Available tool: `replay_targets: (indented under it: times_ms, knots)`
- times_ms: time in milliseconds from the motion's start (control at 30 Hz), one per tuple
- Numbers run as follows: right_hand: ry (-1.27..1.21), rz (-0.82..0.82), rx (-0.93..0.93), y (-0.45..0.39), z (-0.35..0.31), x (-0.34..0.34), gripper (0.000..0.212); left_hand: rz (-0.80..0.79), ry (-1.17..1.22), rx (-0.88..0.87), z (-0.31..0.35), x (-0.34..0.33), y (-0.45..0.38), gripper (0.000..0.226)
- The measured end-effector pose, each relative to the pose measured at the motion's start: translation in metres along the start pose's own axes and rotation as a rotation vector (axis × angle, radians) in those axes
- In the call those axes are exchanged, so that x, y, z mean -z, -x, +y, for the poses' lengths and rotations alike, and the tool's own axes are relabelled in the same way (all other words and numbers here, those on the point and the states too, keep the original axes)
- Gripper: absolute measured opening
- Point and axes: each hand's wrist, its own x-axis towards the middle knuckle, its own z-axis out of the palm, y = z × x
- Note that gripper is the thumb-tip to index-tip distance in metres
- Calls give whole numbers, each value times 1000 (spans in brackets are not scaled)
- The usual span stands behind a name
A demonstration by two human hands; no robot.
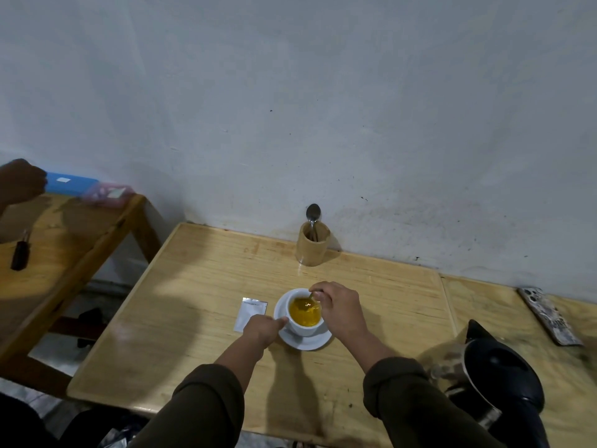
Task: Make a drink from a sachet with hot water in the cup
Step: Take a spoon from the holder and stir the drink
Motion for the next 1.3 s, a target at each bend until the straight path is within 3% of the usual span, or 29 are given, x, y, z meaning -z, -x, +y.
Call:
replay_targets:
  times_ms: [67, 400, 633, 833, 1000, 1300]
  knots:
    - [-47, -16, 9, 1, 0, 1, 18, 2, -11, -1, 1, 0, 1, 51]
    - [93, 8, 27, -1, 1, 4, 21, 11, -43, -1, 2, 0, 4, 51]
    - [-23, 1, 59, 4, 1, 0, 20, 5, -28, -8, 1, 0, 4, 52]
    - [-31, -39, 30, 0, -1, 3, 15, -12, -19, -20, 0, 0, 2, 40]
    - [65, 29, 40, -1, 5, 3, 21, 1, -65, -15, 0, -1, 0, 37]
    - [-106, -8, 43, 3, 5, -1, 14, -27, -30, -11, -1, -1, -4, 33]
